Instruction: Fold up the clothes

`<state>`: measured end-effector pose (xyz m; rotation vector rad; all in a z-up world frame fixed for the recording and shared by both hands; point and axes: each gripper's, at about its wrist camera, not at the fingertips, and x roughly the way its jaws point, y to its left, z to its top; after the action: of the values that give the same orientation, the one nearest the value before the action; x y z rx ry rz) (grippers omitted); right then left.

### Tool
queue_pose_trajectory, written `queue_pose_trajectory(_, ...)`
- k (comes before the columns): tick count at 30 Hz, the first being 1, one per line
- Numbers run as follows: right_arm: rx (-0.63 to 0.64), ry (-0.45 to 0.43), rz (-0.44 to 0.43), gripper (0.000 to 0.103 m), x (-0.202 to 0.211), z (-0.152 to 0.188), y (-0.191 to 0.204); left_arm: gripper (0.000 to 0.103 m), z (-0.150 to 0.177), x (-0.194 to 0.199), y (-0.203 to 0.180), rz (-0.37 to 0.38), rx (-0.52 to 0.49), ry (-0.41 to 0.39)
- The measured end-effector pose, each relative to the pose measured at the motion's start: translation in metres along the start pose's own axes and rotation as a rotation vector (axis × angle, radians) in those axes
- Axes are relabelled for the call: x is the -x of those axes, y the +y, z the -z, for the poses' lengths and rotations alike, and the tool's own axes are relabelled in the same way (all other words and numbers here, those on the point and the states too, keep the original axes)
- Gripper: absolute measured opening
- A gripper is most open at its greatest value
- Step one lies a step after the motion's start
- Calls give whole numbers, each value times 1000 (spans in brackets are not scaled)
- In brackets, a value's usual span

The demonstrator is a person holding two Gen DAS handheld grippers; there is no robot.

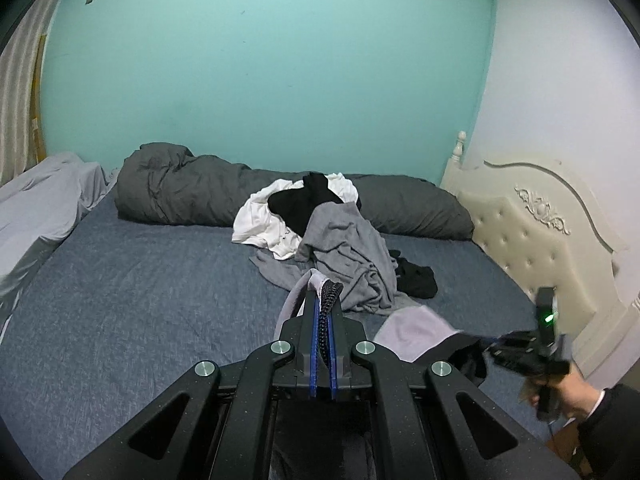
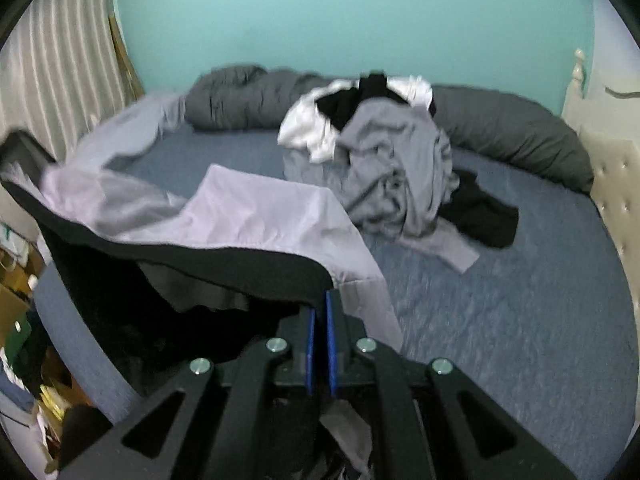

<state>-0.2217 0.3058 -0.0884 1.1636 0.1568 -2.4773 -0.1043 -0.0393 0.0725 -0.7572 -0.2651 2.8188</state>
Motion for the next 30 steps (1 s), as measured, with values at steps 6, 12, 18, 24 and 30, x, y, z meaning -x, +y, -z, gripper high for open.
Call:
queue_pose_trajectory(6,-58,51,-38,10,-37,26,-5,3,6,-3,-2,11,-9,8)
queue_pose_trajectory(12,-54,71,-17,22,-62,32,0,3,12,-6,-4,22,-18,17)
queue_pose_trajectory(18,4,129,51,23,-98,37,6,3,16,-6,0,30,-18,20)
queue_pose_trajectory(24,13,187,83,23,-128,44,-5,3,19,-7,5,35,-21,18)
queue_pose_trajectory(30,36,216,15,23,-142,50,-6,3,21,-14,11,39,-16,24)
